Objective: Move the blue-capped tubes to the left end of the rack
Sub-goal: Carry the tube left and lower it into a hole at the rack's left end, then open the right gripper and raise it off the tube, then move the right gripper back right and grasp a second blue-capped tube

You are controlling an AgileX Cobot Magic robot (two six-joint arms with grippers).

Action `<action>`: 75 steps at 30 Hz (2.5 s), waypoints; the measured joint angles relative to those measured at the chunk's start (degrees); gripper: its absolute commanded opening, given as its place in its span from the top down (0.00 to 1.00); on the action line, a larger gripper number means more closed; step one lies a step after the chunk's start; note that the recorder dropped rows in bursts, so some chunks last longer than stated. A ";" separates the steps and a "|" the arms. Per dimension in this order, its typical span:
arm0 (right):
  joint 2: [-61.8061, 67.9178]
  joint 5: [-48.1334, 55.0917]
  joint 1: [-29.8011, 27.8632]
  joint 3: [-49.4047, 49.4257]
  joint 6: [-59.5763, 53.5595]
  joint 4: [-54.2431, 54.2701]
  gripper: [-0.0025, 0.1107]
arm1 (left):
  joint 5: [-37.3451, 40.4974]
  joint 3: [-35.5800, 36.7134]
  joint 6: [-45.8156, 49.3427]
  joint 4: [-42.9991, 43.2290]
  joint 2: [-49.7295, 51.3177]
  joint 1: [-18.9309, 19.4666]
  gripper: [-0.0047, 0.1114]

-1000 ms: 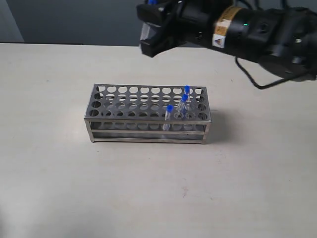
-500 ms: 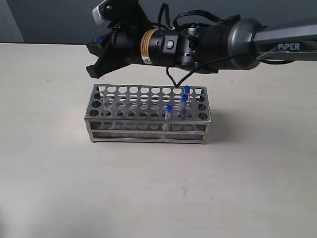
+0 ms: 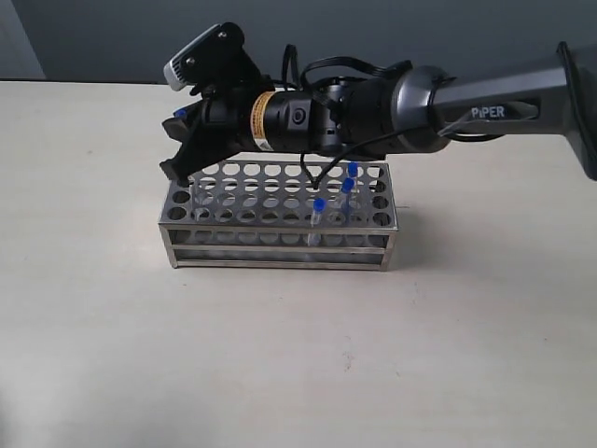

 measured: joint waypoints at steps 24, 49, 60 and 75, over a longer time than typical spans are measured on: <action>5.51 1.54 0.13 -2.12 0.43 0.00 0.66 | 0.00 0.00 0.00 0.00 0.00 0.00 0.95; -31.27 6.12 -11.72 30.68 -0.34 9.29 0.66 | 0.00 0.00 0.00 0.00 0.00 0.00 0.95; -31.59 -0.42 -13.86 39.50 -9.57 16.56 0.66 | 0.00 0.00 0.00 0.00 0.00 0.00 0.95; -26.72 -0.95 -13.86 39.79 -29.33 28.58 0.66 | 0.00 0.00 0.00 0.00 0.00 0.00 0.95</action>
